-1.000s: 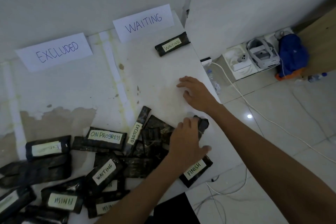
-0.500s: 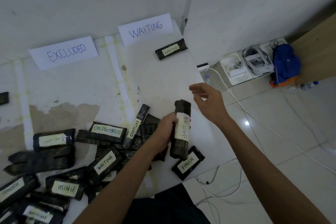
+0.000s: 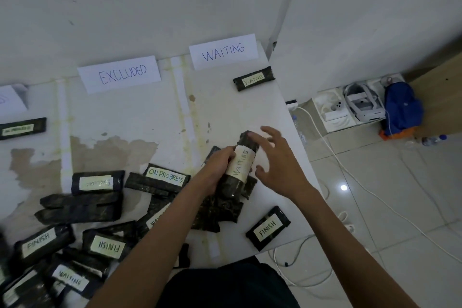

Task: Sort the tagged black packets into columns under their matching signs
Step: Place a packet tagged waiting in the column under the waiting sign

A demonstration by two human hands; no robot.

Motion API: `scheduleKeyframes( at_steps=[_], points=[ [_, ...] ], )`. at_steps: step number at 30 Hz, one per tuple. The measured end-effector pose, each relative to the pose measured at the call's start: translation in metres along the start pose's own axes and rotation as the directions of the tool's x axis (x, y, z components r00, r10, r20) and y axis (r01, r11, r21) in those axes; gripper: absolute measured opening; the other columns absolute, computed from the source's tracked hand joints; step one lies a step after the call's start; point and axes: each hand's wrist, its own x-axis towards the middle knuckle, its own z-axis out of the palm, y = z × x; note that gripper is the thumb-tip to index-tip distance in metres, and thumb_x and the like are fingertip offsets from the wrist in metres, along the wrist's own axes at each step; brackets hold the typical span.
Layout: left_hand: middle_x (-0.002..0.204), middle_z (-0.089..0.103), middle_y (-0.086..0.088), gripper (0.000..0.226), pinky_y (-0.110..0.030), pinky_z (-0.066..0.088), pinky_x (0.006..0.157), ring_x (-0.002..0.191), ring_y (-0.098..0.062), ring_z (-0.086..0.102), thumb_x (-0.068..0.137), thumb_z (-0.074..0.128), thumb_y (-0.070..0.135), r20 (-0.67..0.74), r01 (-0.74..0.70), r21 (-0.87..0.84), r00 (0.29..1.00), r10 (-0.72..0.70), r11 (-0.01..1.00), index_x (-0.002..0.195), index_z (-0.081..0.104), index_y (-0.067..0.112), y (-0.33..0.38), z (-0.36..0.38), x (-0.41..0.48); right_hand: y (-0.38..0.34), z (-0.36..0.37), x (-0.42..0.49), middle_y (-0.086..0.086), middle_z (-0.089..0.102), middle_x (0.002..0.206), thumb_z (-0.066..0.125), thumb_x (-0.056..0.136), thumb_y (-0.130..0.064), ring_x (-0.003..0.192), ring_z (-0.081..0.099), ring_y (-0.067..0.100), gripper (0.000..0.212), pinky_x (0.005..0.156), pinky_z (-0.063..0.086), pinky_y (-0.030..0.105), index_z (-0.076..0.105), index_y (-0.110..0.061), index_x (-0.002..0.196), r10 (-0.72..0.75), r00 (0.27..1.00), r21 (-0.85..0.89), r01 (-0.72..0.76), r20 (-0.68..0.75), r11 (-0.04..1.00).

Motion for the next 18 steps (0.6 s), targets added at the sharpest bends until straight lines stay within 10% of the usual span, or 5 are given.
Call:
scheduleKeyframes(
  at_steps=[4,10,15,18],
  points=[
    [0.094,0.063,-0.019,0.031,-0.034,0.043,0.069,0.076,-0.024,0.056,0.093,0.033,0.015,0.042,-0.108,0.52,0.994,0.101,0.848,0.106,0.06,0.004,0.023,-0.025,0.01,0.001,0.002,0.02,0.008,0.045,0.14,0.076,0.065,-0.006,0.124,0.044,0.033,0.072,0.093,0.045,0.047,0.05,-0.021,0.13,-0.275,0.952,-0.295,0.303,0.135,0.906],
    [0.11,0.062,-0.009,0.028,-0.034,0.046,0.077,0.09,-0.026,0.059,0.092,0.045,0.023,0.13,-0.255,0.694,0.964,0.231,0.673,0.116,0.058,0.02,0.052,-0.045,0.026,-0.005,-0.004,0.078,0.006,0.062,0.105,0.079,0.062,-0.014,0.086,0.058,0.028,0.051,0.066,0.048,0.037,0.062,-0.015,0.11,-0.367,0.923,-0.36,0.383,0.115,0.851],
    [0.112,0.055,-0.001,0.074,-0.037,0.048,0.074,0.092,-0.023,0.057,0.067,0.069,0.048,0.2,-0.222,0.975,0.795,0.573,-0.033,0.131,0.046,0.02,0.069,-0.071,0.059,0.002,0.001,0.128,0.008,0.063,0.096,0.081,0.058,-0.021,0.075,0.056,0.029,0.047,0.06,0.045,0.036,0.064,-0.012,0.102,-0.32,0.946,-0.399,0.311,0.047,0.862],
    [0.106,0.056,-0.014,0.064,-0.038,0.047,0.062,0.084,-0.034,0.058,0.064,0.073,0.022,0.232,-0.199,0.972,0.736,0.636,-0.125,0.123,0.053,0.008,0.08,-0.079,0.085,0.009,0.002,0.161,0.01,0.063,0.098,0.081,0.06,-0.022,0.079,0.057,0.03,0.048,0.064,0.047,0.039,0.064,-0.013,0.104,-0.284,0.957,-0.378,0.283,0.054,0.882]
  ],
)
